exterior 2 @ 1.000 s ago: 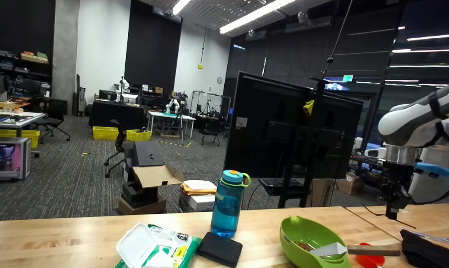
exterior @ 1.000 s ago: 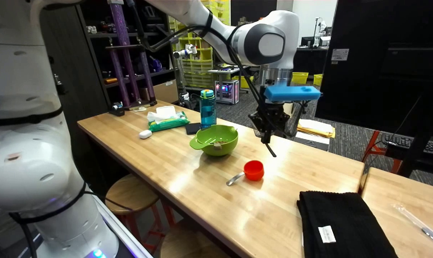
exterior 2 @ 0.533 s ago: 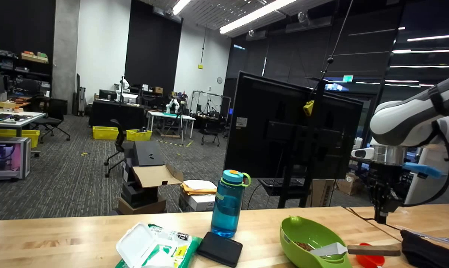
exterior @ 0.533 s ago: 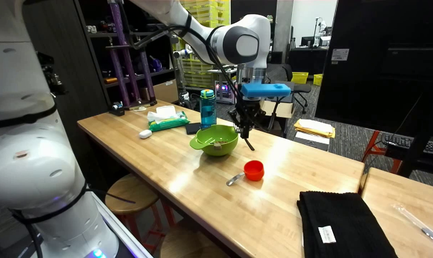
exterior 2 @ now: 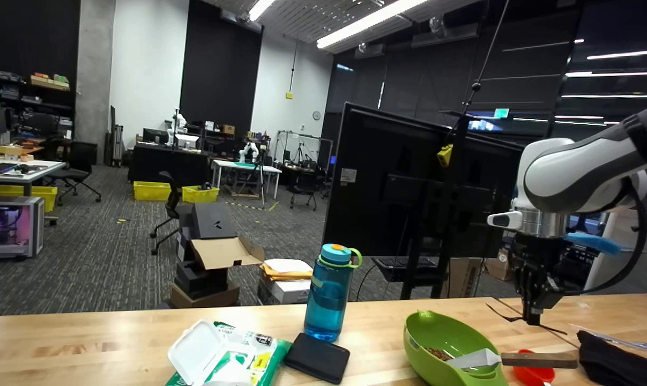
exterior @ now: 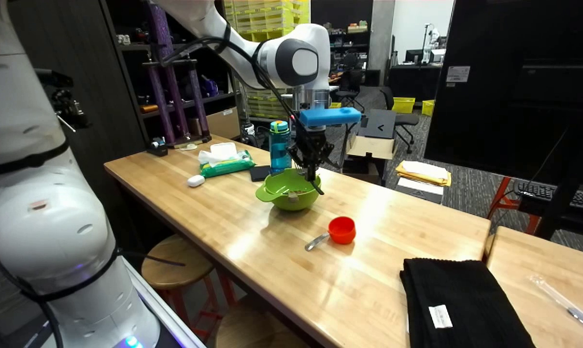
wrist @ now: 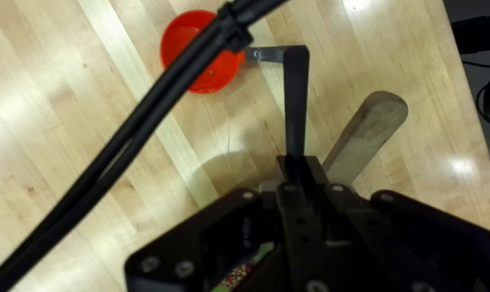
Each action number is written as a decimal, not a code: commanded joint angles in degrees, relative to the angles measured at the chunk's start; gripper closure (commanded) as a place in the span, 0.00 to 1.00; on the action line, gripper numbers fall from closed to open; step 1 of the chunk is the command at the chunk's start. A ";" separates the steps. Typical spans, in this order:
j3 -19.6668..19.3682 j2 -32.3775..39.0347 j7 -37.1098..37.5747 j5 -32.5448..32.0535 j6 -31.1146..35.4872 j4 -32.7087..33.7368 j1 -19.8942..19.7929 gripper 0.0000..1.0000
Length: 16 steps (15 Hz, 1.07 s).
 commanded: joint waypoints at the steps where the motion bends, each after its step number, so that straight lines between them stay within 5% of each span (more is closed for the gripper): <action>1: 1.45 -2.69 4.44 -3.36 3.14 -3.65 2.15 0.98; 16: 6.44 2.66 25.79 -21.66 13.31 -7.28 7.33 0.98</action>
